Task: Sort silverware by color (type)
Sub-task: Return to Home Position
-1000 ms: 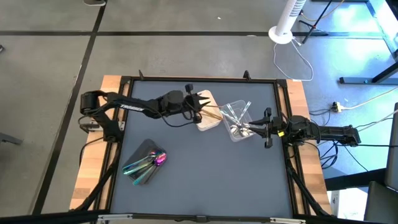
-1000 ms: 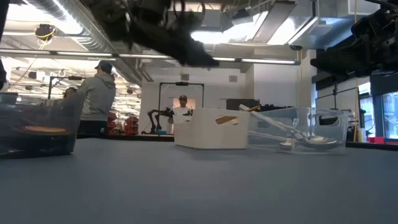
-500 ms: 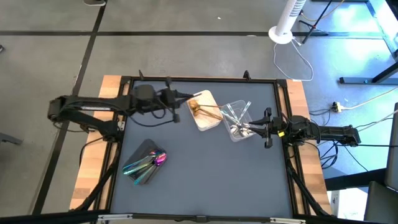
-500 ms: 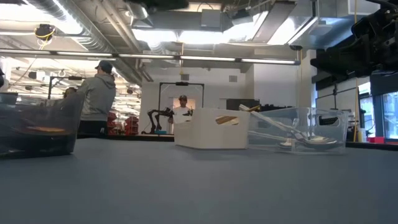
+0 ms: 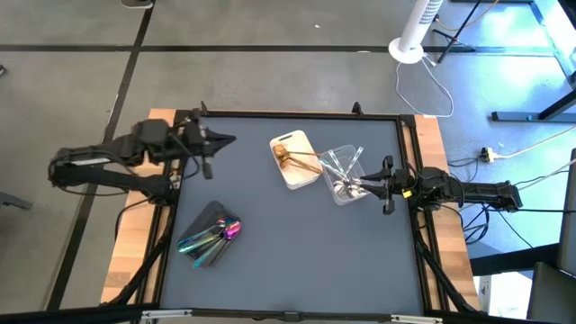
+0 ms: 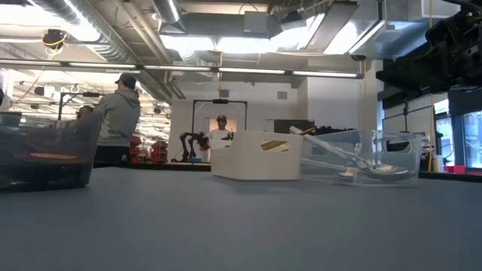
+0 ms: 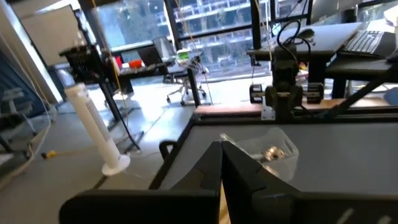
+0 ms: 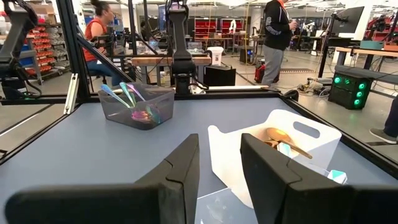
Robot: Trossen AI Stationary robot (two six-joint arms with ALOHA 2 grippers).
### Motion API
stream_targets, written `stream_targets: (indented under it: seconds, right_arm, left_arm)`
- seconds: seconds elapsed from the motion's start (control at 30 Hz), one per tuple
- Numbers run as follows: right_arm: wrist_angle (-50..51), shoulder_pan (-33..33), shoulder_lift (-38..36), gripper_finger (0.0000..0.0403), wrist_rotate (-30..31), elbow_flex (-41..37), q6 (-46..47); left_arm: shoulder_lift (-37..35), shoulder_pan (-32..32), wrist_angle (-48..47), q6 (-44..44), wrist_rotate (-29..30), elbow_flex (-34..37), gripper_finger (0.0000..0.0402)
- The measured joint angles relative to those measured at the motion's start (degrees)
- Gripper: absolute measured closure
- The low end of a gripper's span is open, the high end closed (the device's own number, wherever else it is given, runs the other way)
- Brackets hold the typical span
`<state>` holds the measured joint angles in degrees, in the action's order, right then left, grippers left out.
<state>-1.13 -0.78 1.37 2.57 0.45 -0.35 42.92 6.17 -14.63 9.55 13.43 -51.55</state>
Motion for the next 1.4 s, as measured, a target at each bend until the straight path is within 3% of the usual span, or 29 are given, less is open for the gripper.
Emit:
stream_targets:
  seconds: [0.2,0.57,0.77,1.03,1.4]
  right_arm:
    - [0.0,0.0,0.0,0.0292,0.0,0.0,0.0]
    - [0.0,0.0,0.0,0.0292,0.0,0.0,0.0]
    - [0.0,0.0,0.0,0.0292,0.0,0.0,0.0]
    - [0.0,0.0,0.0,0.0292,0.0,0.0,0.0]
    - [0.0,0.0,0.0,0.0292,0.0,0.0,0.0]
  left_arm:
    - [-9.7,0.0,-3.6,-3.1,-2.4,4.4,0.0401]
    - [-27.8,0.0,4.4,-7.7,-4.3,28.1,0.0401]
    - [-35.8,0.0,7.8,-7.5,-7.6,35.6,0.0401]
    - [-42.9,0.0,7.9,-7.5,-10.4,40.7,0.0401]
    - [-42.8,0.0,11.7,-7.8,-10.1,46.3,0.0401]
